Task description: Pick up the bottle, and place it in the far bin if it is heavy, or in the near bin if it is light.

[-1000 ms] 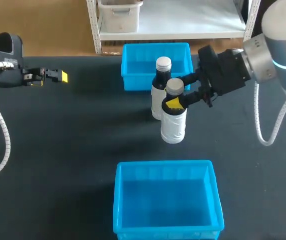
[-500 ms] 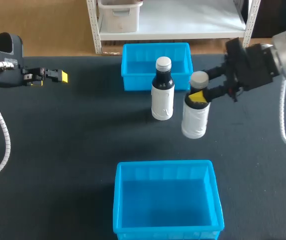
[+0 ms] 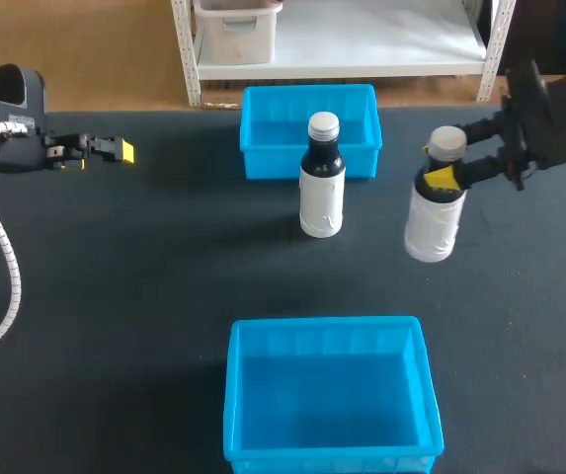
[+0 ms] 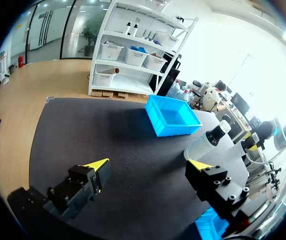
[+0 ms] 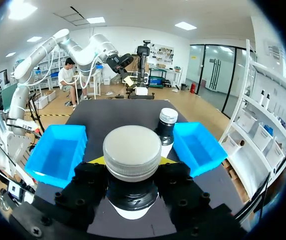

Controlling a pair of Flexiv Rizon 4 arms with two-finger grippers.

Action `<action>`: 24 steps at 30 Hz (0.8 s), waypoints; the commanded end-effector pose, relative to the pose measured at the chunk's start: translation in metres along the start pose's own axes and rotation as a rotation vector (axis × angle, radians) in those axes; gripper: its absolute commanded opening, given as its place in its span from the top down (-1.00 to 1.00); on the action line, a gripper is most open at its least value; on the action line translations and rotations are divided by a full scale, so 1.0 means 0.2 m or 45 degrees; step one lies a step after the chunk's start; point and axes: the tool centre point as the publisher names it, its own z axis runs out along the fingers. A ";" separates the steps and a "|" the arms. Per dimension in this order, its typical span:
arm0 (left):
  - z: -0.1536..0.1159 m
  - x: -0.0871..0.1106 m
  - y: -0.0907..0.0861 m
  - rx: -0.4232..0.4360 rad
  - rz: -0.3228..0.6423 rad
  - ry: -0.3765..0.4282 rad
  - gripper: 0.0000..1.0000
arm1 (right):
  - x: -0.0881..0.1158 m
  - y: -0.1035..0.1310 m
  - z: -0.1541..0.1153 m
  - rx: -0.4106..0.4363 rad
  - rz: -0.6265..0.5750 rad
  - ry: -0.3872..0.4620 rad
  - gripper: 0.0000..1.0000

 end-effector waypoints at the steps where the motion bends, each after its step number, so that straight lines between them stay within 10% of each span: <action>1: 0.00 0.00 0.00 0.000 0.000 0.000 -1.00 | 0.00 -0.06 -0.06 -0.017 0.000 -0.001 1.00; 24: 0.00 0.00 0.00 0.000 0.000 0.000 -1.00 | 0.01 -0.44 -0.20 -0.073 -0.087 -0.024 1.00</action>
